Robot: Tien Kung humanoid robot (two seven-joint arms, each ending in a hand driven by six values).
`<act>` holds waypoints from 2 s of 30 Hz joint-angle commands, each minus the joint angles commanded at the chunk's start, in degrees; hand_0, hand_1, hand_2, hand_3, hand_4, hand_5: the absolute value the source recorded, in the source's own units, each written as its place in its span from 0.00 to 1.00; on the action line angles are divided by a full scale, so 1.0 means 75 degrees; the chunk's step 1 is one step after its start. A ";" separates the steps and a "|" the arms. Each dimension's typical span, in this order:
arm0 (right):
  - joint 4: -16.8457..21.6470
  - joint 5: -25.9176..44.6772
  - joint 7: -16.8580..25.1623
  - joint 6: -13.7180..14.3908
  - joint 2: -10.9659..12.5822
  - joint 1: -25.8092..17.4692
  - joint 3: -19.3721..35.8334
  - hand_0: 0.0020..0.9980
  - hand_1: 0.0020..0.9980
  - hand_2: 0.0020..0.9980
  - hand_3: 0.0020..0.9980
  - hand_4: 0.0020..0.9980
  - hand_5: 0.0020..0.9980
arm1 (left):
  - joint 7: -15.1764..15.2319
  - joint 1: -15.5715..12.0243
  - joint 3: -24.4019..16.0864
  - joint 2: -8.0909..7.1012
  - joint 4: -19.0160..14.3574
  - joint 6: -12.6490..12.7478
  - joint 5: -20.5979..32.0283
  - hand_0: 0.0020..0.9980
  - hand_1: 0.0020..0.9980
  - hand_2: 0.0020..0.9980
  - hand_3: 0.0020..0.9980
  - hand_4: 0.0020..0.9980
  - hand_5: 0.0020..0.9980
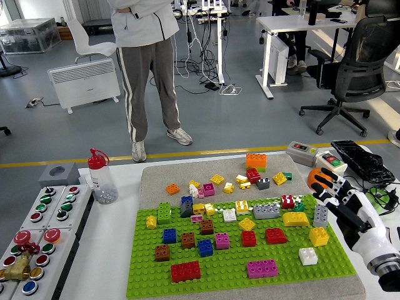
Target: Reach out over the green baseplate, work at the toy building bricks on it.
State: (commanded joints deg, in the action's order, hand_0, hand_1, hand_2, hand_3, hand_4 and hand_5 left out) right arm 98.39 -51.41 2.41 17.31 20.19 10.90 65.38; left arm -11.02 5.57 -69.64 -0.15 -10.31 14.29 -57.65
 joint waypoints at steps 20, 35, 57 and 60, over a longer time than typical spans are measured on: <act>-0.0417 -0.5266 -0.1521 -0.0217 -0.0351 0.2020 -0.2696 0.83 0.82 0.82 0.84 0.78 0.23 | 0.0004 0.0001 0.0018 -0.0011 0.0000 0.0017 0.0039 0.67 0.61 0.56 0.45 0.24 1.00; -0.1504 -0.8173 -0.1994 -0.0635 -0.0963 0.3357 -0.4513 0.69 0.74 0.74 0.78 0.78 0.21 | 0.0001 -0.0009 0.0045 -0.0016 0.0000 0.0019 0.0059 0.67 0.61 0.56 0.45 0.24 1.00; -0.2862 -0.8146 -0.2452 -0.1323 -0.1775 0.4210 -0.5551 0.55 0.67 0.68 0.76 0.75 0.18 | -0.0067 -0.0098 0.0001 -0.0036 0.0000 0.0031 -0.0095 0.67 0.61 0.56 0.44 0.24 1.00; -0.2978 -0.8141 -0.2479 -0.1316 -0.1809 0.4222 -0.5586 0.55 0.67 0.68 0.76 0.75 0.18 | -0.0073 -0.0105 0.0011 -0.0040 0.0000 0.0031 -0.0092 0.67 0.61 0.56 0.44 0.24 1.00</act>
State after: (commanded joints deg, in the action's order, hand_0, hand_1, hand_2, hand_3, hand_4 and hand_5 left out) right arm 76.06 -112.47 -16.18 7.44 6.62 42.57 23.48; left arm -11.57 4.77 -69.55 -0.45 -10.31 14.52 -58.34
